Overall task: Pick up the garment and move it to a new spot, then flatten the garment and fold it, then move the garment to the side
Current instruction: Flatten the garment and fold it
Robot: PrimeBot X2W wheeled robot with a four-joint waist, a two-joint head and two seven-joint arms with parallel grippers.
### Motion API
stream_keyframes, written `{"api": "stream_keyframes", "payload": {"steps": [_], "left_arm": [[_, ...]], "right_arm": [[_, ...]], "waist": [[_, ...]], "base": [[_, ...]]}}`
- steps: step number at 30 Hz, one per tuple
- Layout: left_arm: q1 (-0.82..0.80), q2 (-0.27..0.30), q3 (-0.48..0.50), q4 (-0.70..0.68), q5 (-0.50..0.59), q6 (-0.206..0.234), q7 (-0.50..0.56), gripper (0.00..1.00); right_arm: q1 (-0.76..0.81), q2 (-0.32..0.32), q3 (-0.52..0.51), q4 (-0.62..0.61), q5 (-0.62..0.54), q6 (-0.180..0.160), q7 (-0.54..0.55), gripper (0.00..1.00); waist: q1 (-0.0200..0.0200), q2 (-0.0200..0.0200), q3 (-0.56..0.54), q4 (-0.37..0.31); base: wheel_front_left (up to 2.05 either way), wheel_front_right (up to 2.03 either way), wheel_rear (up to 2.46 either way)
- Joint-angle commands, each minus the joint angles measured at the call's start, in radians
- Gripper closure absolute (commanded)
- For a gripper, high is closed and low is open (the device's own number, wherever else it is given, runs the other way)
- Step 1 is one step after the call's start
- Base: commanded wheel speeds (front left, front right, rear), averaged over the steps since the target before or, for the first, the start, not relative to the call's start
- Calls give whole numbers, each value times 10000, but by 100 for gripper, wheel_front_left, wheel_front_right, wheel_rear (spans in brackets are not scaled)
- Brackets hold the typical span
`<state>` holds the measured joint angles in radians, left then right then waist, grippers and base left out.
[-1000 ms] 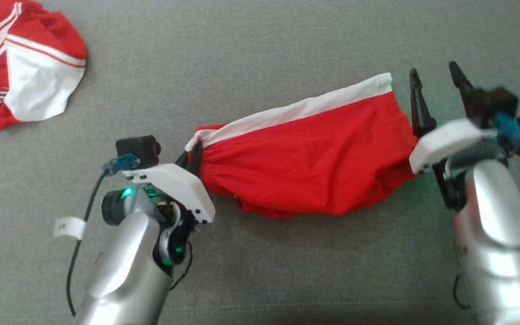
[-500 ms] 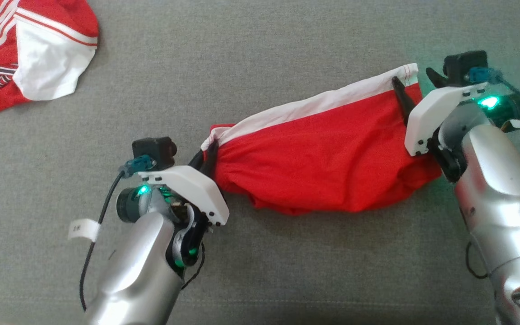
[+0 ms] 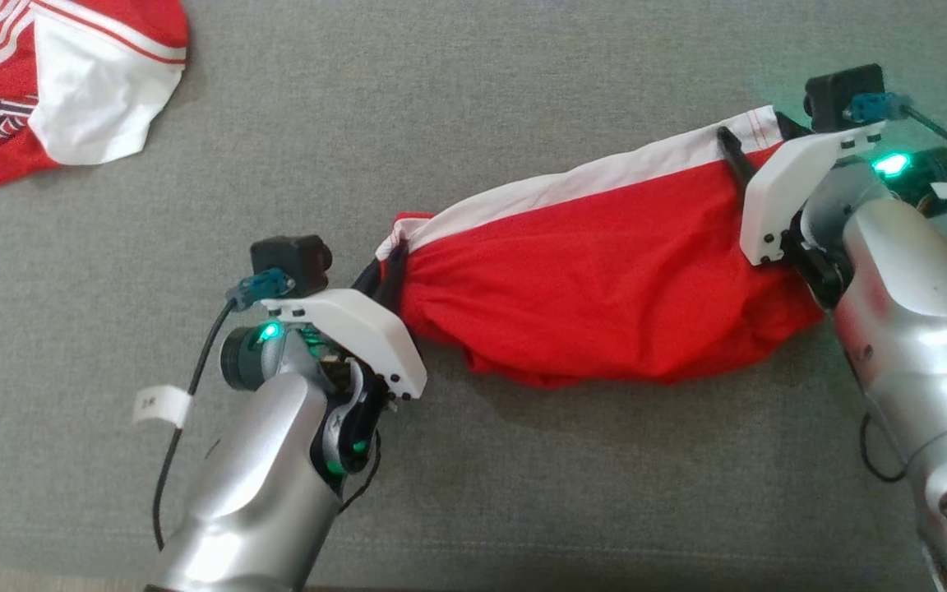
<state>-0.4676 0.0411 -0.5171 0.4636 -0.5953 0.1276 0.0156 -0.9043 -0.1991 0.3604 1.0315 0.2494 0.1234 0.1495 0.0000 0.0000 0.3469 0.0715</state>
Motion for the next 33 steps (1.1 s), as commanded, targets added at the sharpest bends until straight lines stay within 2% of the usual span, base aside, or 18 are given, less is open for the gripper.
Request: {"api": "stream_keyframes", "payload": {"steps": [1, 3, 8, 10, 16, 22, 28, 33], "left_arm": [[-409, 93, 201, -231, -46, 45, -103, 100], [-447, 93, 165, -219, -75, 53, -125, 100], [-533, 92, 90, -190, -135, 71, -181, 100], [-562, 93, 92, -190, -152, 80, -233, 100], [-609, 264, 266, -386, -150, 123, -579, 100], [-566, 542, 493, -1045, -119, 220, -945, 100], [-596, 989, 718, -2213, -10, 369, -1037, 100], [-878, 1408, 1038, -3505, 89, 475, -1102, 100]], "right_arm": [[-243, 58, 211, -159, 101, 73, -80, 28], [-341, 34, 423, -19, 272, 73, -102, 46], [-577, -83, 830, 286, 585, 73, -315, 75], [-650, -95, 975, 325, 656, 73, -521, 100], [-769, -173, 1439, 27, 970, 73, -1330, 100], [-643, -565, 1545, -903, 1353, 73, -2419, 100], [-314, -946, 1088, -2369, 1409, 73, -3266, 100], [171, -1068, 251, -3926, 1071, 73, -3544, 100]], "waist": [[0, 0, 22, 20], [0, 0, 54, 42], [0, 0, 102, 54], [0, 0, 83, 8], [0, 0, -232, -267], [0, 0, -791, -582], [0, 0, -1338, -945], [0, 0, -1907, -1214]], "base": [[0, 0, 0], [0, 0, 0], [0, 0, 0], [0, 0, 0], [0, 0, 0], [0, 0, 0], [0, 0, 0], [0, 0, 0]]}}
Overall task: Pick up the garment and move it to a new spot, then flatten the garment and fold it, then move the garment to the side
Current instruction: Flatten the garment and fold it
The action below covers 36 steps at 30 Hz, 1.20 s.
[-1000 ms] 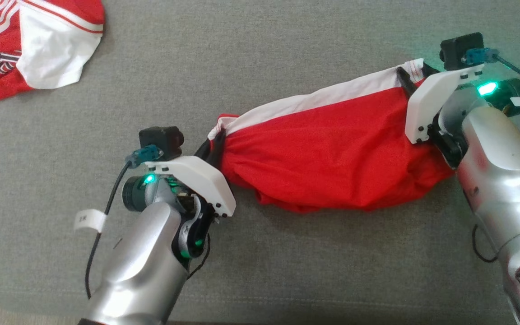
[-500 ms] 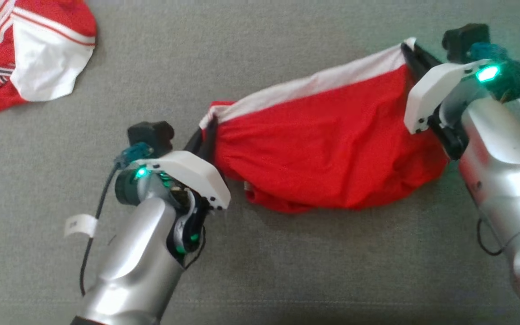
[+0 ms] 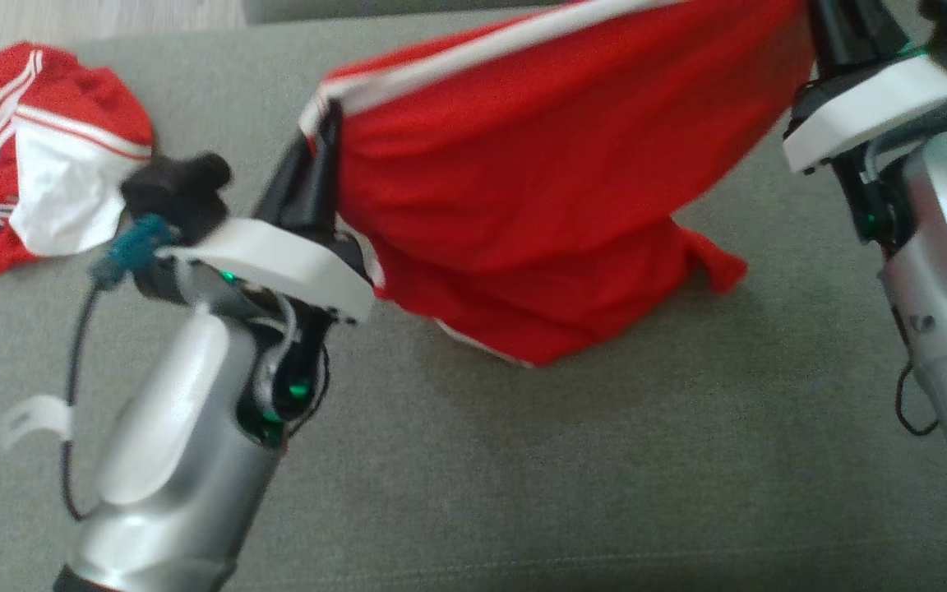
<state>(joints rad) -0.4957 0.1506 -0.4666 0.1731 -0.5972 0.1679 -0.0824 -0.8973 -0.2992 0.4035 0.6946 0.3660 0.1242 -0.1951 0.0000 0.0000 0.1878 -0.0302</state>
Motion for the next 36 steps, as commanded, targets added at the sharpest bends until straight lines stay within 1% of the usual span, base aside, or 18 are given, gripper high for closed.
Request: {"api": "stream_keyframes", "payload": {"steps": [1, 4, 8, 9, 12, 17, 19, 22, 25, 28, 30, 31, 33, 36], "left_arm": [[-635, 384, 627, -884, 99, 97, -147, 100], [-658, 618, 884, -1765, 68, 168, -172, 100], [-385, 916, 1102, -2969, -6, 260, -78, 100], [-385, 916, 1102, -2969, -6, 260, -78, 100], [-37, 1151, 1134, -3922, -28, 361, 155, 100], [325, 1470, 1115, -5339, -49, 557, 696, 100], [319, 1584, 1069, -5651, -59, 601, 984, 100], [109, 1762, 933, -5610, -84, 548, 1476, 100], [-346, 1859, 841, -5046, -223, 368, 1907, 100], [-1104, 1927, 796, -4186, -292, 98, 2211, 100], [-1787, 1925, 746, -3526, -230, -109, 2301, 100], [-2590, 1892, 673, -2792, -108, -329, 2355, 100], [-3506, 1792, 606, -1986, 58, -553, 2290, 100], [-4937, 1407, 738, -680, 120, -768, 1872, 100]], "right_arm": [[245, -74, -388, -913, -195, 65, -116, 100], [794, -78, -1010, -2098, -537, 65, 0, 100], [1886, -82, -1838, -4041, -953, 65, 527, 100], [1886, -82, -1838, -4041, -953, 65, 527, 100], [2872, -80, -2515, -5835, -1279, 65, 1092, 100], [4331, 116, -3440, -8935, -1627, 65, 2197, 100], [4723, 209, -3622, -9822, -1718, 65, 2646, 100], [5072, 233, -3669, -10580, -1896, 65, 3218, 100], [5029, 238, -3566, -10666, -1934, 65, 3517, 100], [4523, 262, -3319, -10033, -1754, 65, 3594, 100], [3901, 295, -3106, -9255, -1635, 65, 3510, 100], [3051, 334, -2865, -8314, -1602, 65, 3275, 100], [2009, 398, -2664, -7285, -1690, 65, 2842, 100], [324, 649, -2528, -5753, -2108, 65, 1878, 100]], "waist": [[0, 0, -448, -243], [0, 0, -805, -356], [0, 0, -1234, -444], [0, 0, -1234, -444], [0, 0, -1411, -483], [0, 0, -1430, -523], [0, 0, -1342, -538], [0, 0, -1097, -538], [0, 0, -745, -585], [0, 0, -303, -711], [0, 0, 14, -823], [0, 0, 347, -947], [0, 0, 675, -1073], [0, 0, 1131, -1275]], "base": [[0, 0, 0], [0, 0, 0], [0, 0, 0], [0, 0, 0], [0, 0, 0], [0, 0, 0], [0, 0, 0], [0, 0, 0], [0, 0, 0], [0, 0, 0], [0, 0, 0], [0, 0, 0], [0, 0, 0], [0, 0, 0]]}}
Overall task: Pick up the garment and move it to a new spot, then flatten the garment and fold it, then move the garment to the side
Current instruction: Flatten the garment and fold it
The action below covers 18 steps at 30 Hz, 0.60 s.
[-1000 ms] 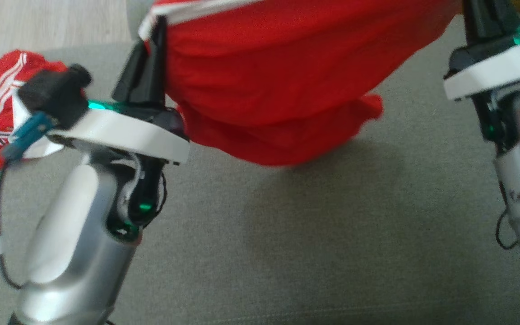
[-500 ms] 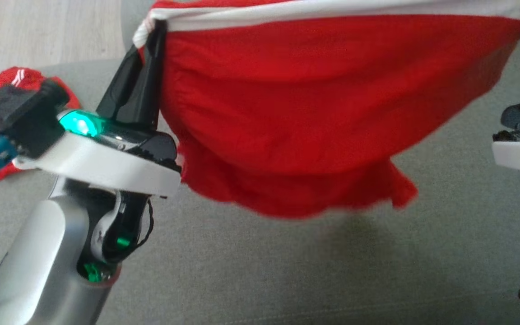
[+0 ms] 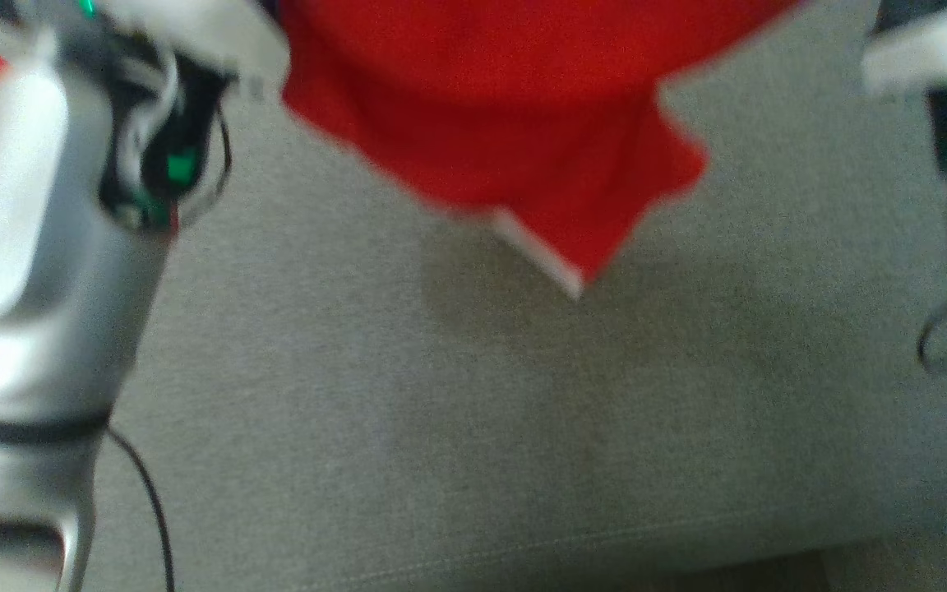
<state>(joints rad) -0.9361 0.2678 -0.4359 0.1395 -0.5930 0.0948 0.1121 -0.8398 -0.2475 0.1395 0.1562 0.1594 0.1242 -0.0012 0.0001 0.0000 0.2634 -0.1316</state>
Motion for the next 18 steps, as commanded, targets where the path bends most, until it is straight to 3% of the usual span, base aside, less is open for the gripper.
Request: {"api": "stream_keyframes", "payload": {"steps": [1, 8, 13, 18], "left_arm": [[-1023, 127, 497, 68, 165, -88, -347, 100], [-3158, -355, 684, 2554, 647, -544, -2379, 100], [-2521, -435, 526, 3791, 487, -1037, -2996, 100], [-1438, -389, 512, 4104, 350, -1372, -3455, 100]], "right_arm": [[-777, 307, 84, 102, -180, 65, -412, 100], [-2798, 1497, -232, 2648, -861, 65, -2163, 100], [-2084, 1762, 246, 3637, -606, 65, -2497, 100], [-914, 1833, 458, 3499, -178, 65, -2589, 100]], "waist": [[-1, 0, 521, -339], [-1, 0, 1407, -759], [-1, 0, 1730, -674], [-1, 0, 1681, -513]], "base": [[0, 0, 0], [0, 0, 0], [0, 0, 0], [0, 0, 0]]}}
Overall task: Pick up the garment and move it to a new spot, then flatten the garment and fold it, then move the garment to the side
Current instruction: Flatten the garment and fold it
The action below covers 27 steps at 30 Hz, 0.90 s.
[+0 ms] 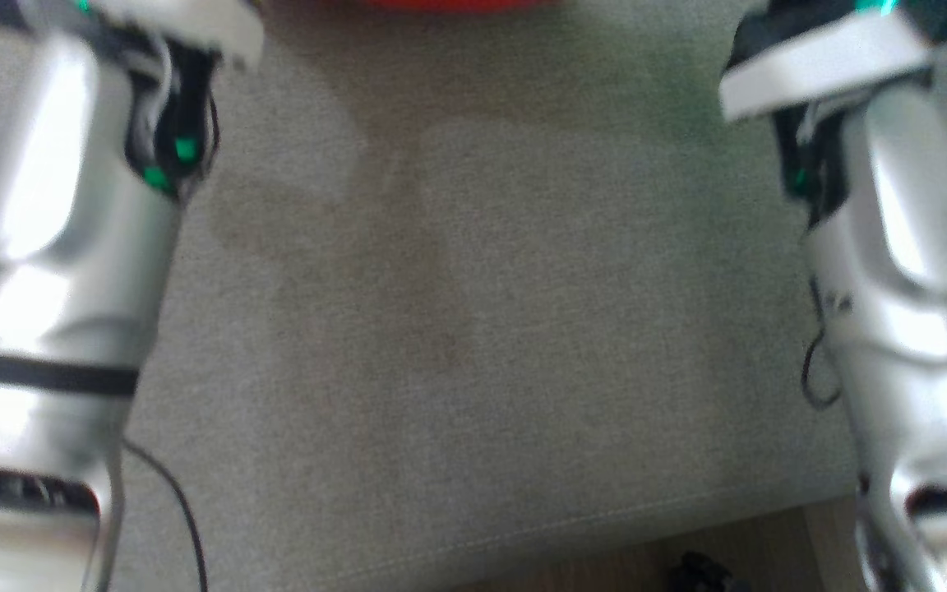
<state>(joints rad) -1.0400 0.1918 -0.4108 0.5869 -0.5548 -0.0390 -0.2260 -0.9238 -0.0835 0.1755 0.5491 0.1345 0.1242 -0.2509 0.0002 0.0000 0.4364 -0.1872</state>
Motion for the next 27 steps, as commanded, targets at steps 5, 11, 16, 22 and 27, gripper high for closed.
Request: {"api": "stream_keyframes", "payload": {"steps": [5, 11, 16, 22, 27], "left_arm": [[1252, 402, 547, -1070, -176, -186, -322, 100], [3764, 302, 1060, -3287, 114, -111, -353, 100], [6080, 69, 1151, -5053, 531, 27, -355, 100], [8646, -158, 1448, -7053, 638, 437, -356, 100], [10424, -229, 1395, -8235, 602, 756, -347, 100]], "right_arm": [[1869, 238, -151, -2309, 415, 65, -104, 100], [4617, 139, -458, -4758, 267, 65, -107, 100], [6908, 201, -900, -6596, 85, 65, 85, 100], [9062, 274, -1055, -8570, -151, 65, 928, 100], [10144, 302, -1165, -9604, -239, 65, 1568, 100]], "waist": [[-2, 0, -401, 271], [-2, 0, -1075, 455], [-2, 0, -1823, 483], [-2, 0, -2400, 352], [-2, 0, -2489, 380]], "base": [[0, 0, 0], [0, 0, 0], [0, 0, 0], [0, 0, 0], [0, 0, 0]]}}
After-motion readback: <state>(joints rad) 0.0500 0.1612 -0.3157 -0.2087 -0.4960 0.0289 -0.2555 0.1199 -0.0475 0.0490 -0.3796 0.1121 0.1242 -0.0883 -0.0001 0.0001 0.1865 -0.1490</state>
